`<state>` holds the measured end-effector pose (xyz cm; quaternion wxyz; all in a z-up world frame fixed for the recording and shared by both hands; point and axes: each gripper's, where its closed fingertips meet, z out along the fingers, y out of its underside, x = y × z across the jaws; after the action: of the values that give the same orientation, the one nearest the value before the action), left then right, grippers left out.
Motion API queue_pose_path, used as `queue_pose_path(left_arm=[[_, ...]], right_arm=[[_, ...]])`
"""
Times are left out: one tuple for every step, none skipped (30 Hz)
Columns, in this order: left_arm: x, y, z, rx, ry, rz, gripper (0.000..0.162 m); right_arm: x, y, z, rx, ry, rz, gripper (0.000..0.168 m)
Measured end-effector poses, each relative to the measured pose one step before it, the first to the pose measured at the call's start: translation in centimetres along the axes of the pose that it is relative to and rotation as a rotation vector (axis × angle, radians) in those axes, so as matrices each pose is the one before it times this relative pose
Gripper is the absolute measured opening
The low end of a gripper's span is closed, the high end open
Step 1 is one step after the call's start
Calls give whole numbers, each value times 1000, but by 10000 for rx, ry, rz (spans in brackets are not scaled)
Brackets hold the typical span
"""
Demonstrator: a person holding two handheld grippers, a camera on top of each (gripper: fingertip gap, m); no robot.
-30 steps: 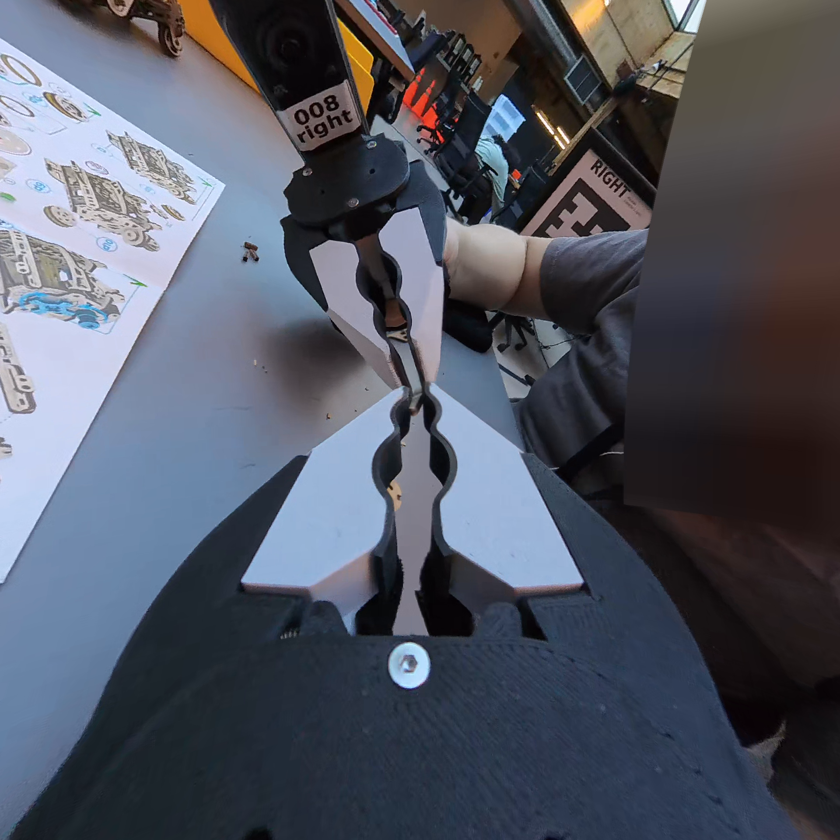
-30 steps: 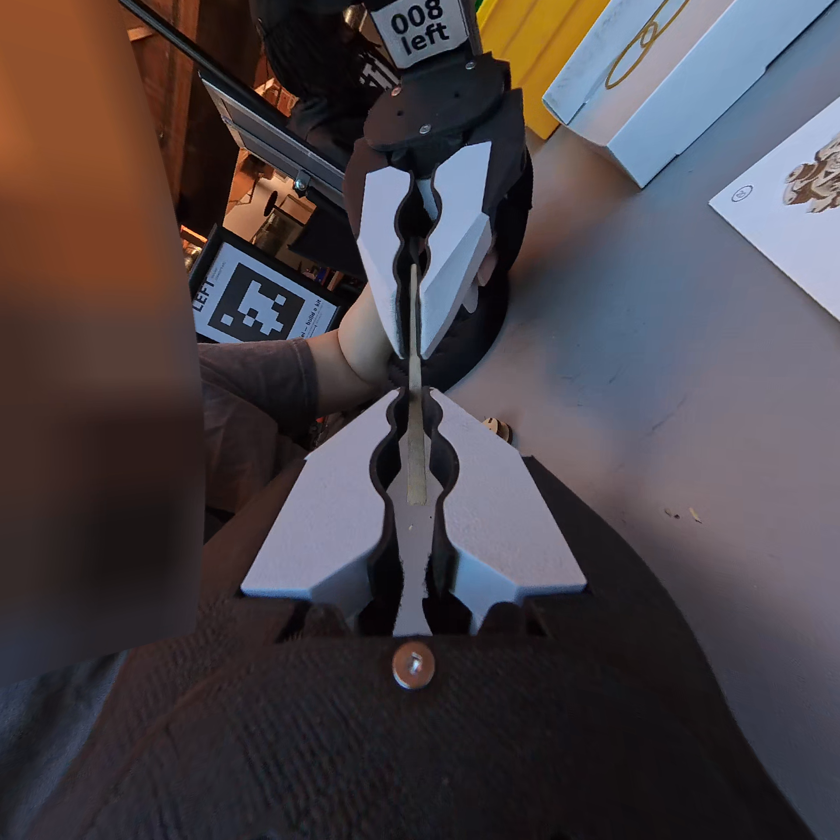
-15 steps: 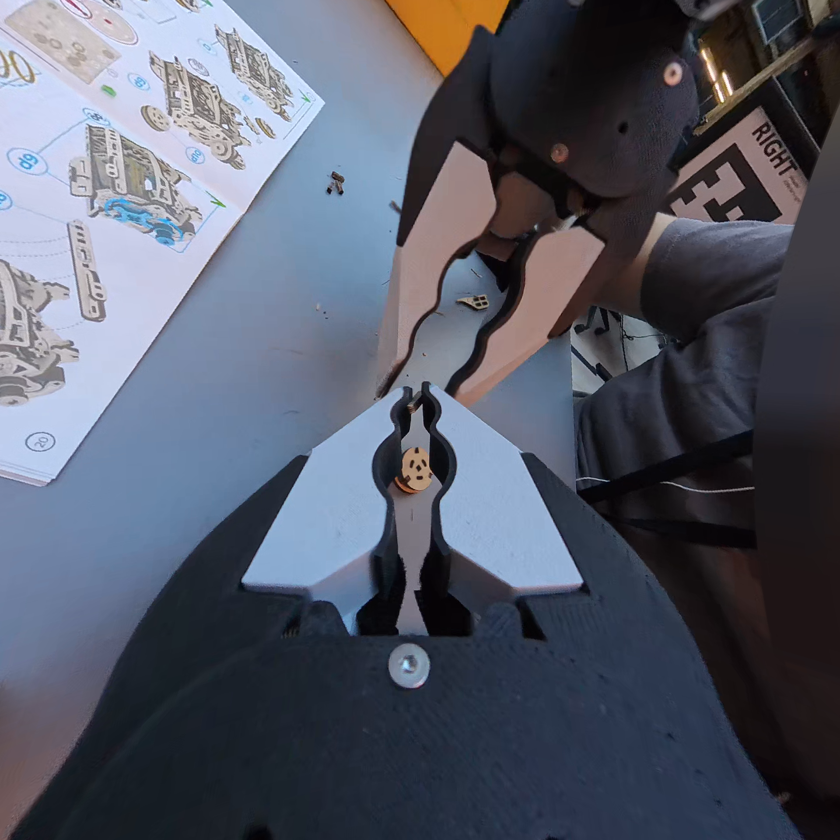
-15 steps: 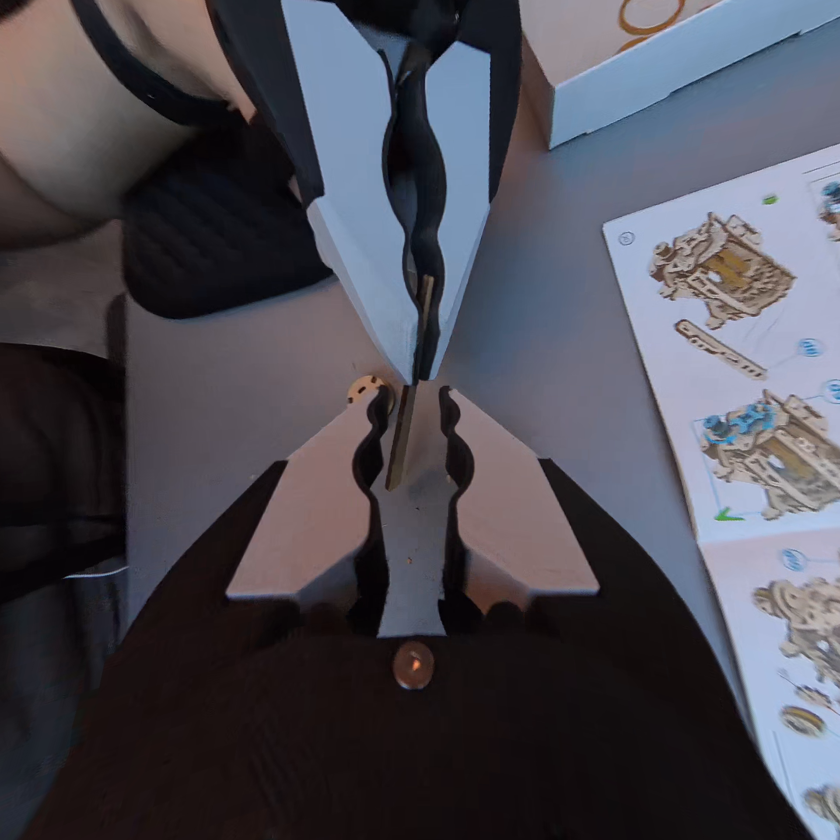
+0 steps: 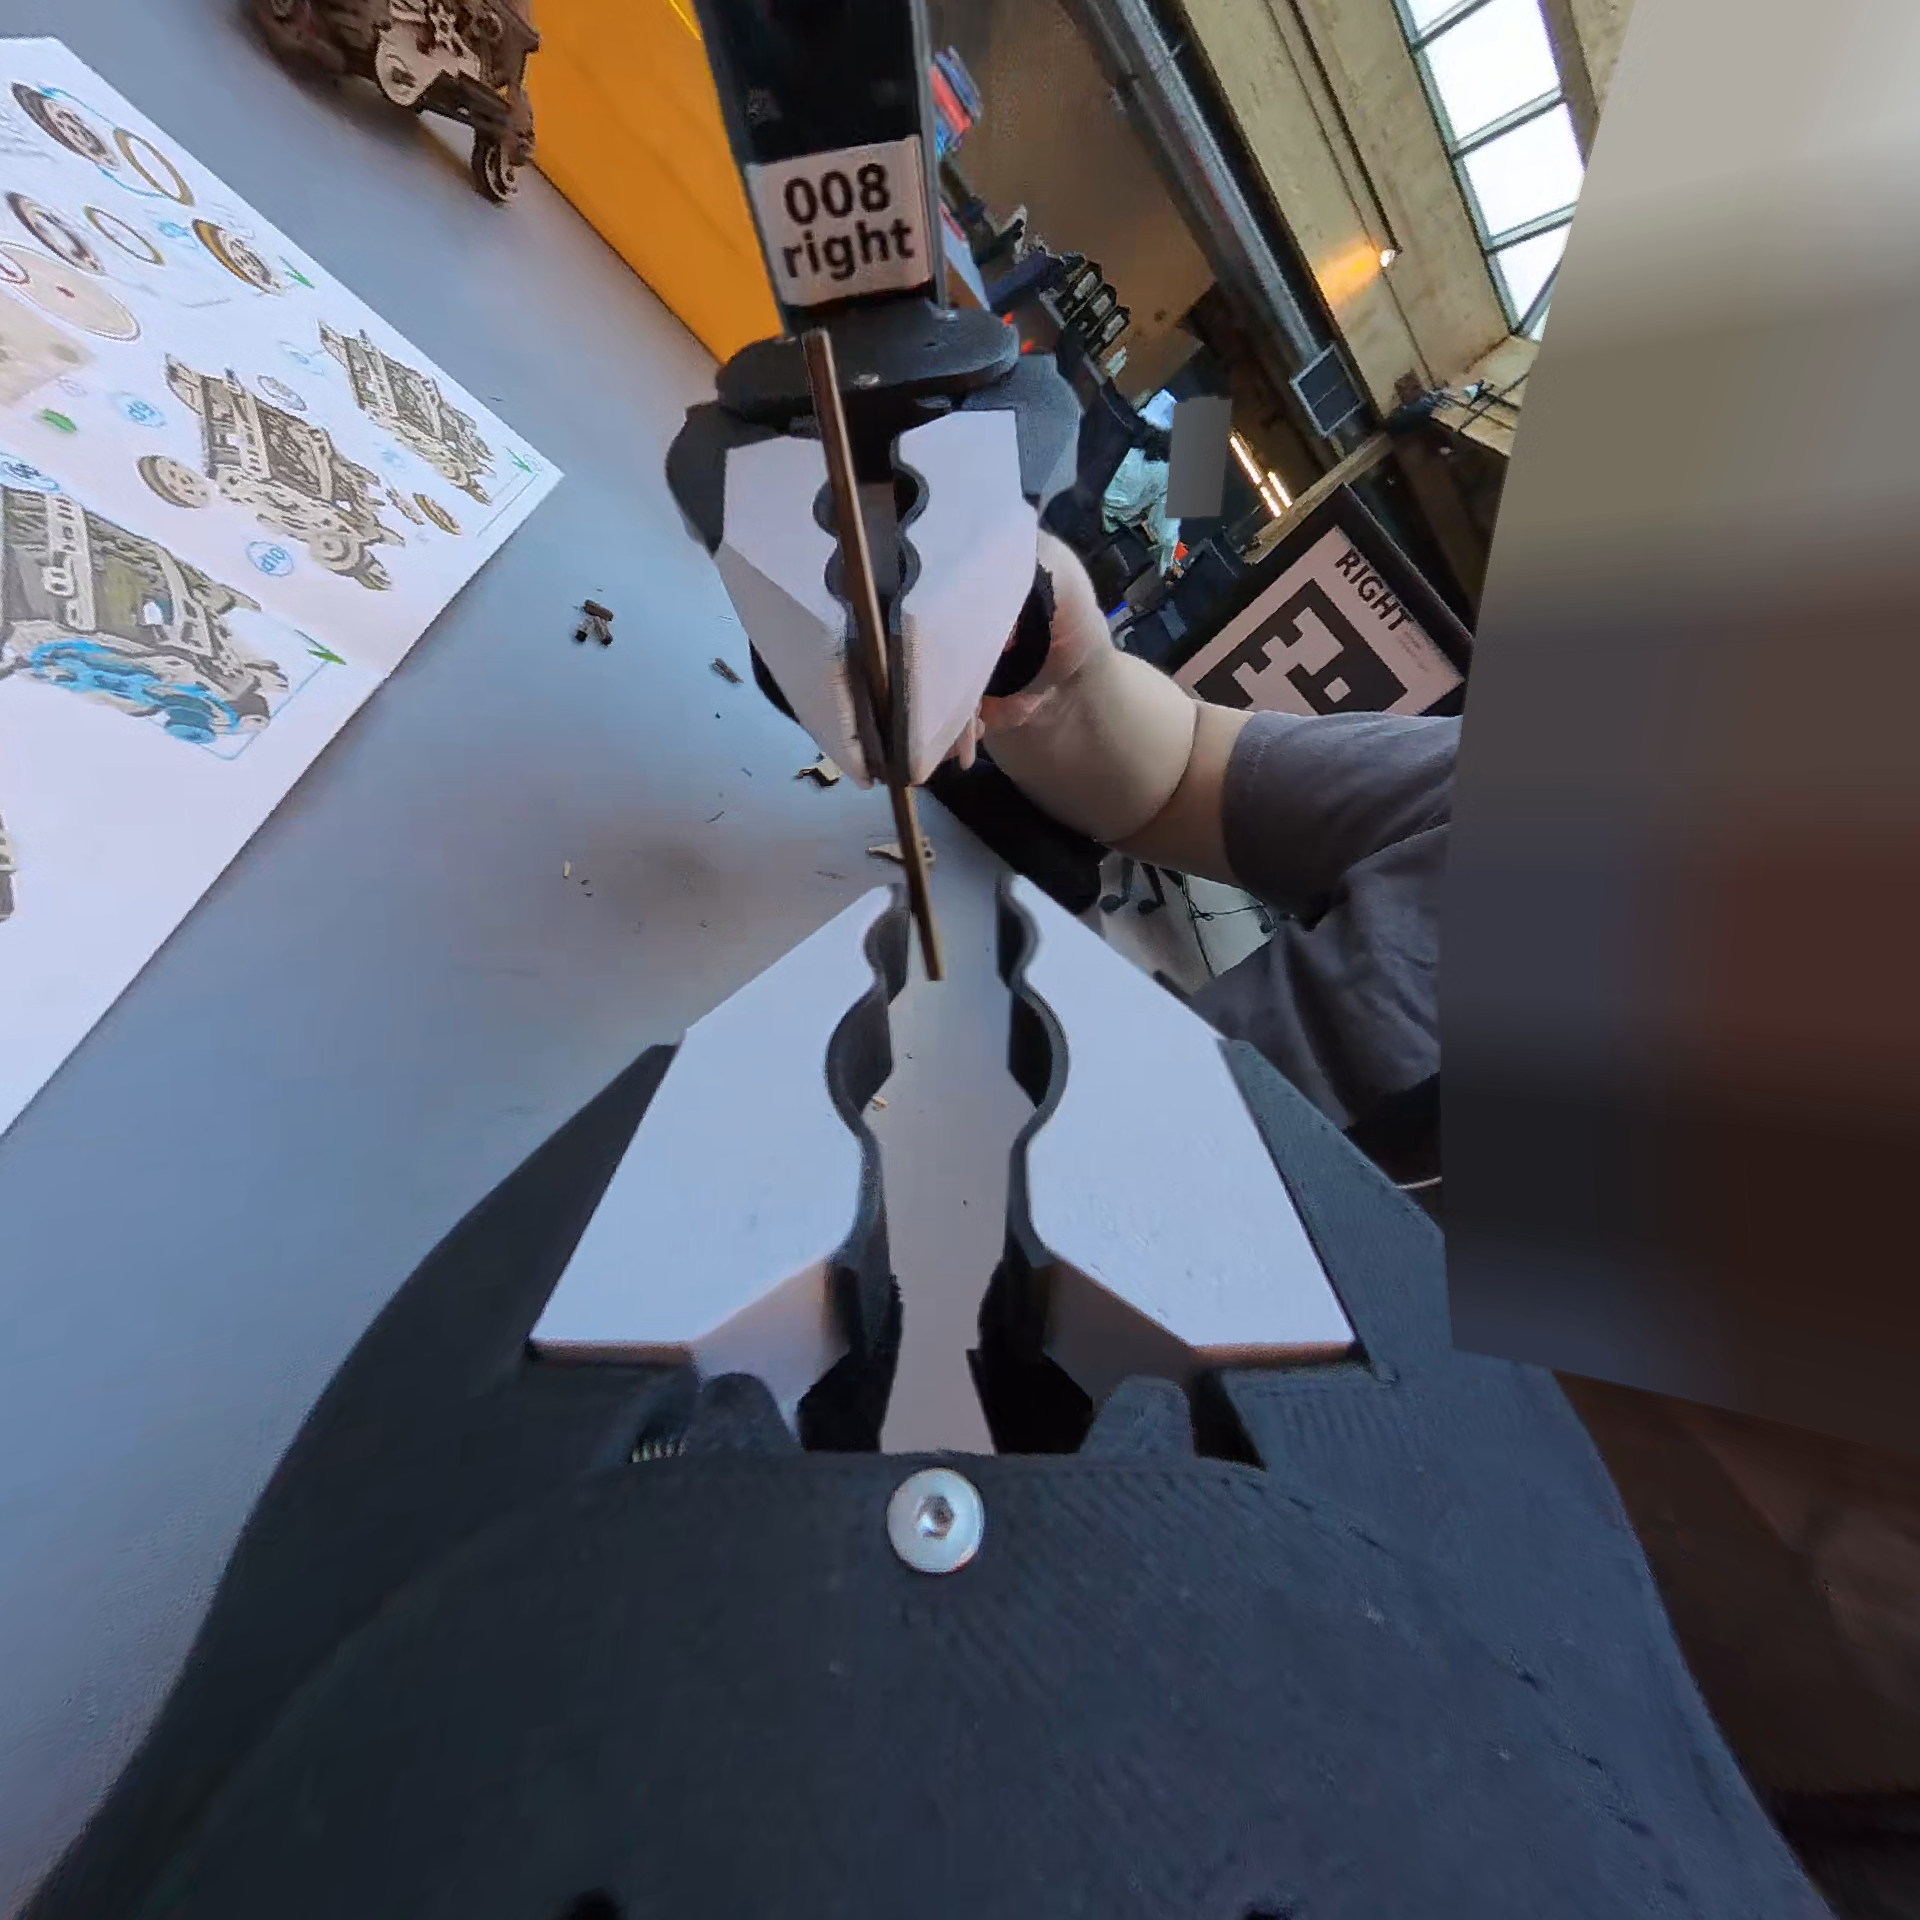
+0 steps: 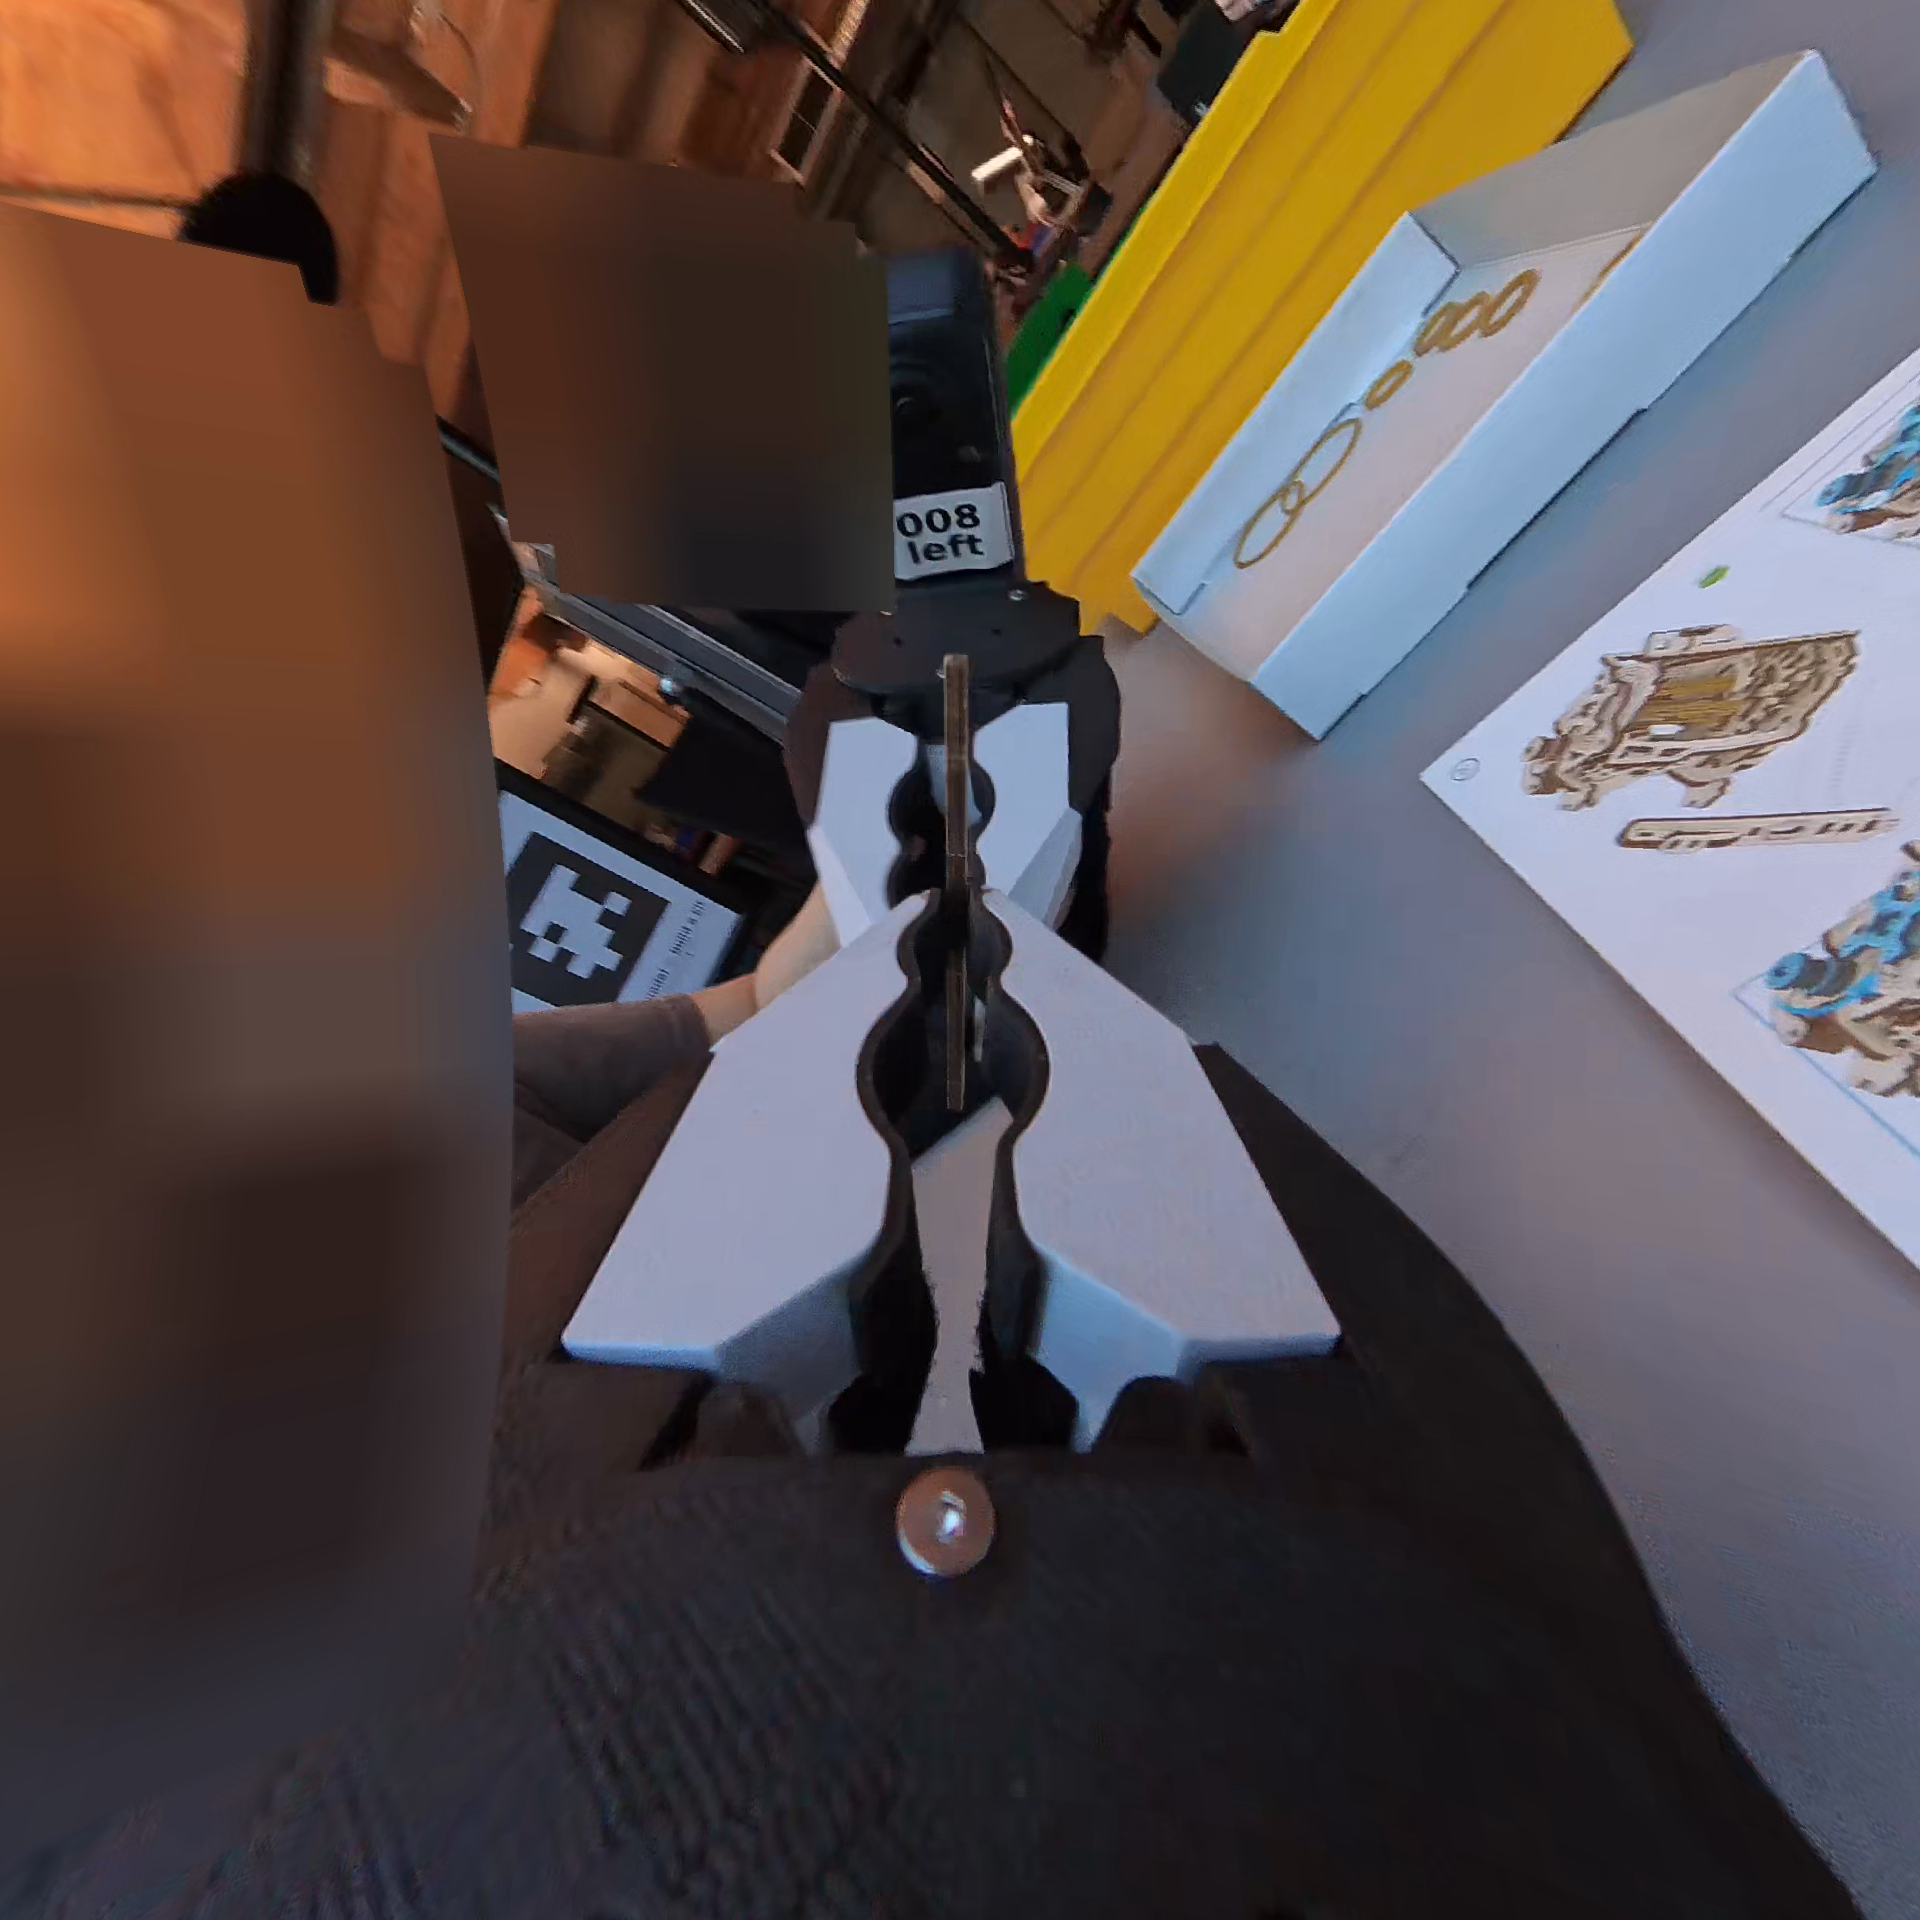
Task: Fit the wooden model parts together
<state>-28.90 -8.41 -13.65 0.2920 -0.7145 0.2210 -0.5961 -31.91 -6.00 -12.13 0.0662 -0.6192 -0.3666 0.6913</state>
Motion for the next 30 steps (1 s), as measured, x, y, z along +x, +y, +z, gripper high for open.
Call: queue_pose_path(left_arm=[[-365,152,66,-80,-275,201,1],[-93,30,-35,-25,-110,207,1],[20,-48,-99,18,-27,98,1],[32,-33,-111,6,-15,61,1],[-76,18,-105,-24,-70,0,1],[-28,57,-79,-46,-23,-33,1],[38,40,-74,-44,23,-55,1],[68,156,-23,-101,55,-33,1],[-150,224,-32,-141,-78,19,1],[-150,241,11,-139,-71,40,0],[177,215,73,-133,132,-2,1],[51,258,124,-173,47,-38,1],[-167,357,138,-219,-104,8,1],[34,258,113,-148,8,43,1],[90,154,64,-89,50,-26,1],[46,180,24,-123,39,-83,1],[-65,272,38,-163,-20,-31,1],[-35,305,84,-167,-6,1,1],[35,334,99,-212,47,-49,1],[86,251,110,-163,61,-19,1],[118,207,124,-121,86,-24,0],[108,346,161,-213,81,-65,1],[-166,407,168,-252,-98,-34,1],[-173,411,183,-247,-115,-21,1],[-80,356,204,-226,-52,0,1],[-79,304,182,-188,-55,-11,1],[-82,253,134,-174,-44,-61,1],[36,173,94,-109,43,-27,1],[-110,162,61,-91,-49,-20,1],[-97,106,30,-59,-36,-28,1]], right_arm=[[-183,-59,37,175,-405,364,0],[169,-41,34,111,-133,241,0],[-36,-64,40,90,-221,59,0],[-67,-25,33,21,-184,13,0],[61,3,-1,-59,-58,-25,0],[-68,114,5,-184,-95,-146,1],[-119,122,-16,-211,-81,-222,1],[-5,222,-40,-271,-1,-135,1],[26,309,-29,-309,0,-56,2],[-92,290,18,-240,-84,-33,3],[40,251,32,-173,-5,-88,2],[175,306,49,-198,69,-88,1],[62,415,27,-325,-41,-9,2],[-101,378,39,-296,-155,38,4],[-117,230,10,-173,-159,49,4],[25,273,21,-176,-43,1,4],[152,450,37,-319,53,5,5],[50,467,50,-343,4,-47,5],[62,497,102,-336,23,-87,8],[36,557,155,-366,-12,-95,12],[137,557,178,-336,27,-25,13],[170,432,220,-234,28,-24,13],[127,312,218,-151,10,-22,12],[280,243,191,-108,96,26,12],[222,293,165,-164,66,69,13],[26,270,139,-155,-22,8,9],[-74,304,156,-180,-28,-93,4],[129,367,117,-258,157,-128,2],[103,210,59,-190,203,-219,2],[100,98,71,-135,213,-258,2]])
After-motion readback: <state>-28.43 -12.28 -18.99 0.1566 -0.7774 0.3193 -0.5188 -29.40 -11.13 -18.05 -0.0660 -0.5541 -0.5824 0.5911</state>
